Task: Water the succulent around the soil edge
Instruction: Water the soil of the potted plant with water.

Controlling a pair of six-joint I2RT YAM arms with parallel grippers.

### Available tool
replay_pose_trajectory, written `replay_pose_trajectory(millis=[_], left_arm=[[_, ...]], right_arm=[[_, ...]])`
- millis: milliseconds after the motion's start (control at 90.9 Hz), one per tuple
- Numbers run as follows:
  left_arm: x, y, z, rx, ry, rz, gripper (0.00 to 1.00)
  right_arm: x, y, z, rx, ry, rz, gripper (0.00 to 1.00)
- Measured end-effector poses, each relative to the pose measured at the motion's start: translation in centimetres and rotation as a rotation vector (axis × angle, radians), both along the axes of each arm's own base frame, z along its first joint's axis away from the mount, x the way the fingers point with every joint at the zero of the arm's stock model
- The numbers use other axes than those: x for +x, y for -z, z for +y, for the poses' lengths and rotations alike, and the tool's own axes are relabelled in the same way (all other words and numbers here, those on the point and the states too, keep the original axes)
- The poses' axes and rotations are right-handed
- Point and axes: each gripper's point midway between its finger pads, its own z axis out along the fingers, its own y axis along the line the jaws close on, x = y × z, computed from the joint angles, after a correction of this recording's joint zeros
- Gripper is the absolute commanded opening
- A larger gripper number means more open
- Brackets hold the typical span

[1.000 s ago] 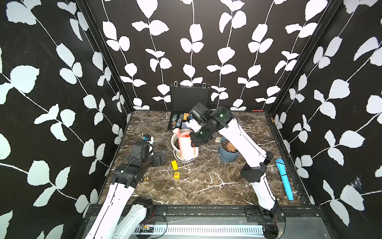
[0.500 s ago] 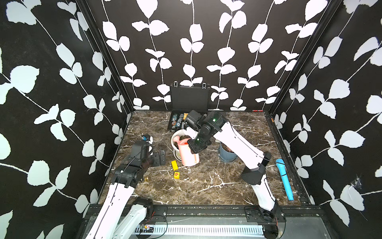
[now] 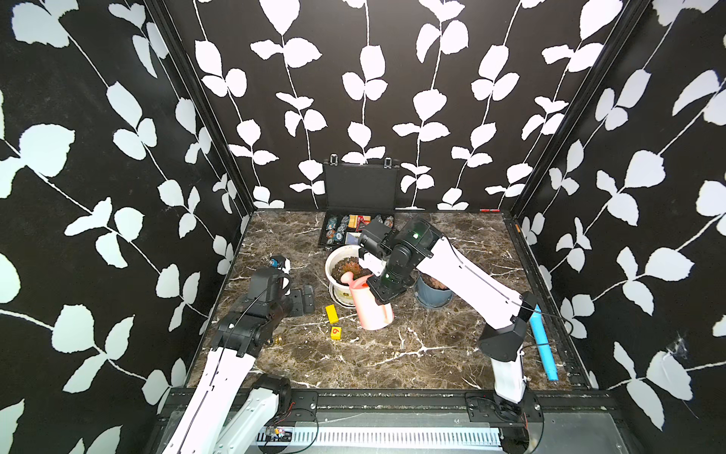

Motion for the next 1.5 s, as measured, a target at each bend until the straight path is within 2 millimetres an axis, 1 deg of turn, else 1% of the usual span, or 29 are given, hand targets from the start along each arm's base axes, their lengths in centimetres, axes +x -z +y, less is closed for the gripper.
replay_pose_trajectory(millis=[176,374,1023,1177,1309,1496], left_arm=[[0.0,0.0,0.0,0.0,0.0,0.0,0.99],[0.0,0.0,0.0,0.0,0.0,0.0,0.99],[-0.1,-0.1,0.1,-0.002,-0.002,-0.007,0.99],[-0.1,-0.2,0.1,-0.002,-0.002,-0.007,0.99],[-0.1,-0.2,0.1,-0.003,-0.002,-0.01,0.99],[-0.1,-0.3,0.1,-0.003,-0.001,-0.012,0.99]], right_arm=[[-0.5,0.1,-1.1,-0.011,0.001,-0.001,0.0],[-0.5,0.2,-2.5,-0.012,0.023,-0.007,0.0],[3.2,0.4,-5.6,-0.014,0.13,-0.013,0.0],[3.8,-0.3,-5.8,-0.01,0.135,-0.022,0.0],[4.6,-0.7,-6.0,-0.015,0.148,-0.021,0.0],[6.3,-0.6,-4.8,0.0,0.15,-0.032,0.0]])
